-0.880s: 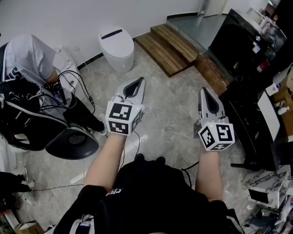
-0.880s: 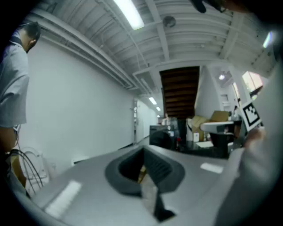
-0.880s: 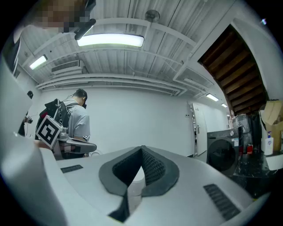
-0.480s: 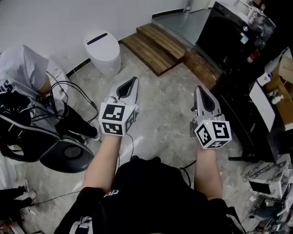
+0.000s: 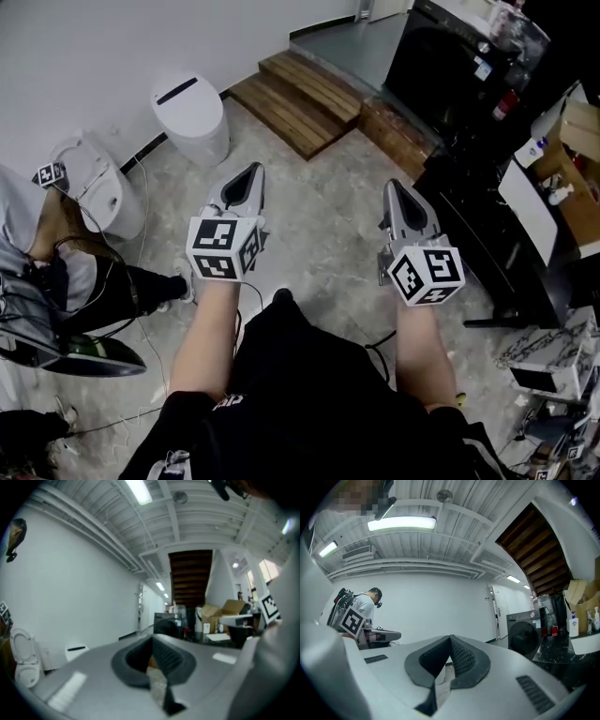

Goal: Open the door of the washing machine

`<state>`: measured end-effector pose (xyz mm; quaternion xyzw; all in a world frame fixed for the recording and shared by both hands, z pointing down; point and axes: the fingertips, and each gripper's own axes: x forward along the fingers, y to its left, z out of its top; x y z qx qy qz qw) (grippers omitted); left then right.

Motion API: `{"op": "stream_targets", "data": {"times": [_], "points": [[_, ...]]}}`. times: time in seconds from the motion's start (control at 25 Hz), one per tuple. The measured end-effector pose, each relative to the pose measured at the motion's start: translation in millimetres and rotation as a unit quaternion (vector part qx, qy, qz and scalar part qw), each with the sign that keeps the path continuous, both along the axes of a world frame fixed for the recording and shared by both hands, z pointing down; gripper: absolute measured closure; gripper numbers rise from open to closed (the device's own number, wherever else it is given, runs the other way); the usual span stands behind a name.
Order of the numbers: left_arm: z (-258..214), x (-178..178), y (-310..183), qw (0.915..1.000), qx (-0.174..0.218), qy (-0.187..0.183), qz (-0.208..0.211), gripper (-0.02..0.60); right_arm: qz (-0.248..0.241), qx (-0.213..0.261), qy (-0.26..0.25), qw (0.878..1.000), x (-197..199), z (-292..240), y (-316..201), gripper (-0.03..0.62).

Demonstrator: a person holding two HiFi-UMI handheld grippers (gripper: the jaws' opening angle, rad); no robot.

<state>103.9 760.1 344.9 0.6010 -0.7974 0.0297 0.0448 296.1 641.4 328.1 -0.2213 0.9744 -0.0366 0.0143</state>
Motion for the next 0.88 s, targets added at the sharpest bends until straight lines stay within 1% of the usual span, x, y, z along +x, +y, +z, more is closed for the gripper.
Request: {"op": "stream_targets", "data": {"times": [0.12, 0.24, 0.44, 0.72, 0.88], "points": [[5.3, -11.6, -24.4, 1.0, -0.003, 0.0, 0.008, 0.574, 0.0, -0.01, 0.005, 1.0, -13.8, 9.2, -19.2, 0.599], [15.1, -31.5, -57.1, 0.9998, -0.006, 0.006, 0.018, 0.574, 0.001, -0.012, 0.013, 1.0, -35.0, 15.5, -44.0, 0.599], [28.8, -83.5, -128.3, 0.9992, -0.01, 0.013, 0.037, 0.574, 0.015, -0.013, 0.025, 0.999, -85.3, 25.5, -105.1, 0.599], [31.9, -162.0, -238.0, 0.9972, -0.024, 0.014, 0.069, 0.574, 0.037, -0.018, 0.04, 0.998, -167.1, 26.5, -204.9, 0.599], [35.8, -191.1, -288.1, 0.9947, -0.036, 0.017, 0.095, 0.574, 0.049, -0.027, 0.049, 0.997, -205.3, 30.5, -251.6, 0.599]]}}
